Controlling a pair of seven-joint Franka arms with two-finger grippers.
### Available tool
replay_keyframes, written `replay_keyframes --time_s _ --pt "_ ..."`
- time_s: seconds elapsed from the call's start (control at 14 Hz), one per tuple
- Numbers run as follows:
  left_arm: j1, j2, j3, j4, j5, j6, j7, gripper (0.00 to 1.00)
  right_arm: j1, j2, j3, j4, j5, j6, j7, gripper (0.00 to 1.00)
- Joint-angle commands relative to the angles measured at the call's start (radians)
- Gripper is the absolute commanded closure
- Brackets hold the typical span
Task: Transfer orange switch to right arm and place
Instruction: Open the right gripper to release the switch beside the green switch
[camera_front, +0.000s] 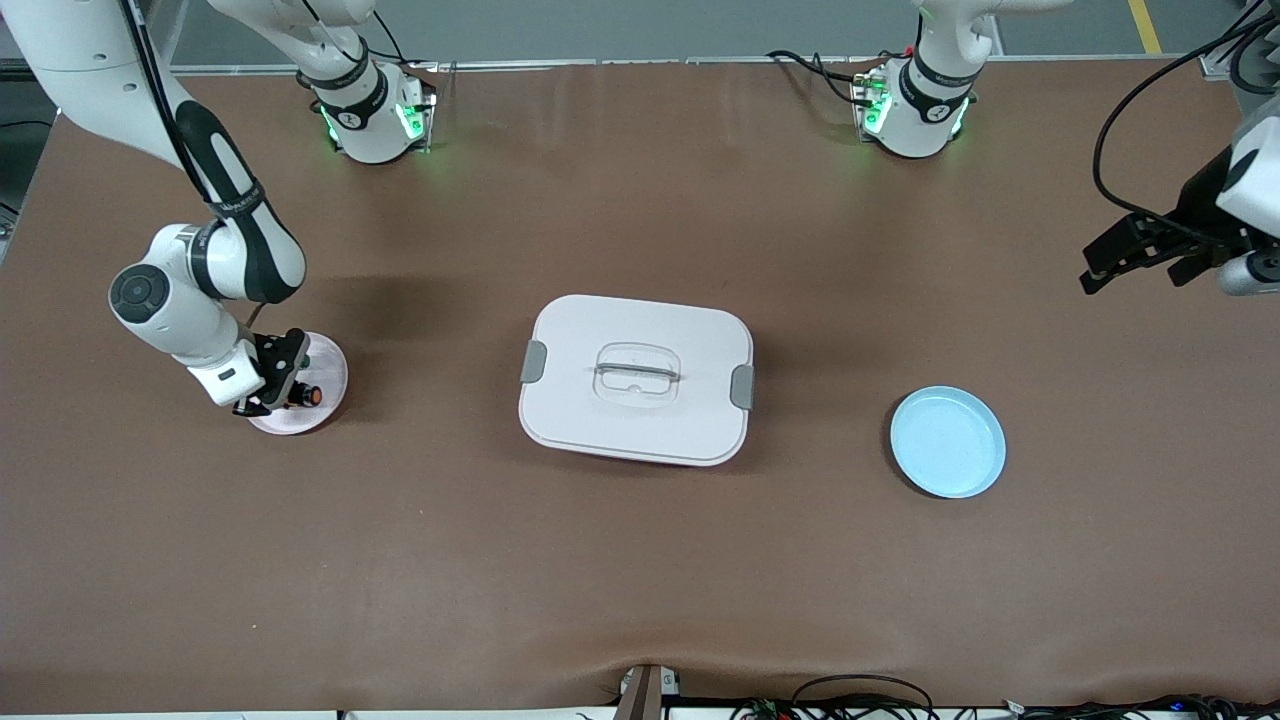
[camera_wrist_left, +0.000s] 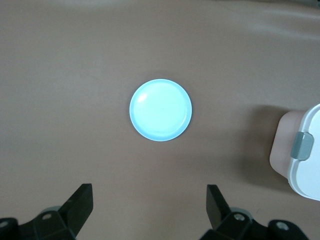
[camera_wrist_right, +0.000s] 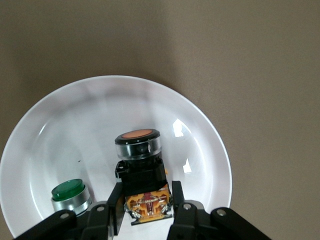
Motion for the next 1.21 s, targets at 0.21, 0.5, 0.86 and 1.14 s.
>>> replay_keyframes --time_s 0.21,0.5,0.86,1.14 --pt "0.011 0.034 -0.006 0.048 -0.006 -0.013 0.002 0.0 -0.033 -0.003 0.015 0.018 -0.022 -0.002 0.007 0.0" --pt "0.014 0.021 -0.003 0.037 -0.006 -0.037 0.141 0.0 -0.039 -0.01 0.015 0.055 -0.02 -0.088 0.021 0.0" --pt "0.02 0.001 -0.008 0.009 -0.009 -0.053 0.087 0.0 -0.03 -0.045 0.016 0.107 -0.02 -0.276 0.2 0.0" --pt "0.016 -0.034 -0.054 -0.012 -0.009 -0.062 0.012 0.0 -0.025 -0.127 0.022 0.128 -0.014 -0.468 0.484 0.0"
